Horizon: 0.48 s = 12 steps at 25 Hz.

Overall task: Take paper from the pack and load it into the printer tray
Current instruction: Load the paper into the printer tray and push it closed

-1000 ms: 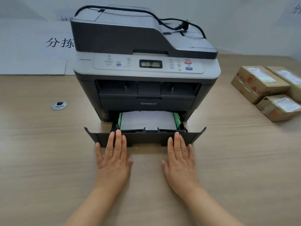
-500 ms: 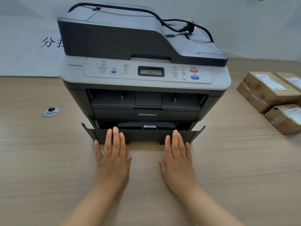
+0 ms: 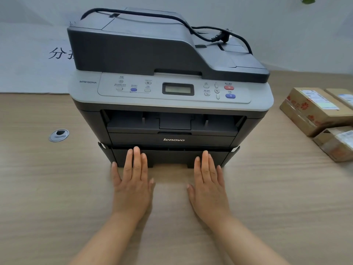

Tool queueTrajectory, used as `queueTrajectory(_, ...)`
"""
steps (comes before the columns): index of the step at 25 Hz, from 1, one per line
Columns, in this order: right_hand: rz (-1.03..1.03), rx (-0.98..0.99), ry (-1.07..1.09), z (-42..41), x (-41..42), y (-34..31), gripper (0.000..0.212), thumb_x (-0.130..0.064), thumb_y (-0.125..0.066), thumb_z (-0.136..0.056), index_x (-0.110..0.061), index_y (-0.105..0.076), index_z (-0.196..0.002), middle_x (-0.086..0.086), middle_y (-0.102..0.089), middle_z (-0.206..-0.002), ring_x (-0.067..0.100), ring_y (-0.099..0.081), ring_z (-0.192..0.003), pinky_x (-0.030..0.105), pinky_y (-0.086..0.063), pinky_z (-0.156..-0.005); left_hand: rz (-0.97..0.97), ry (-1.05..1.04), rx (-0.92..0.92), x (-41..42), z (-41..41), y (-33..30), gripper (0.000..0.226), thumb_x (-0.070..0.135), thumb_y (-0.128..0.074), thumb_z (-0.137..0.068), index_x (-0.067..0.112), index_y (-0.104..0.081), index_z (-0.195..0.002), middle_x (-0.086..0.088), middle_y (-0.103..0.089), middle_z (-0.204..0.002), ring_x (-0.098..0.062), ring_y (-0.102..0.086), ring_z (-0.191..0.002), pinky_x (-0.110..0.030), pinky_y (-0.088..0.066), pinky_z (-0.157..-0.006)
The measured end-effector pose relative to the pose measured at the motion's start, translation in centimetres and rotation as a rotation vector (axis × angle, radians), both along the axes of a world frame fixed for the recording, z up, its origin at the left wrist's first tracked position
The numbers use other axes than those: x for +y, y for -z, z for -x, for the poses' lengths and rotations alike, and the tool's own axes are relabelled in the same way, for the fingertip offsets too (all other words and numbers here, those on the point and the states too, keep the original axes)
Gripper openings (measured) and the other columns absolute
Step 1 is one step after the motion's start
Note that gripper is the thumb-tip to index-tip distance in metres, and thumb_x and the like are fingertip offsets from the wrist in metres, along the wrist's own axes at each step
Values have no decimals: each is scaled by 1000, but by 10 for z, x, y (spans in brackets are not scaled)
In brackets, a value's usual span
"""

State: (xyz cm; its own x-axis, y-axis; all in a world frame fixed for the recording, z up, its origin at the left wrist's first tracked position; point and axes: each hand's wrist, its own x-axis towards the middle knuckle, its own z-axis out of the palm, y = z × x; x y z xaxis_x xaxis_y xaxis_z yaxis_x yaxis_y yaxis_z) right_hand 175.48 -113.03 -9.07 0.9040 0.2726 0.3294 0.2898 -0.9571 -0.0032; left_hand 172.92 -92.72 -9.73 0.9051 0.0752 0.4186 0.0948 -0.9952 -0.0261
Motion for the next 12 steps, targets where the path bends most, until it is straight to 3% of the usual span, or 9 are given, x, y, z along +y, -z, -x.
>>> queueTrajectory(12, 16, 2, 6, -8, 2, 3, 75, -41, -38, -88, -6, -6, -147, 10, 24, -155, 20, 23, -143, 45, -7, -113, -11, -11, 1, 2, -6, 1, 68, 41, -26, -89, 4, -13, -146, -14, 20, -157, -26, 17, -147, -58, -4, -113)
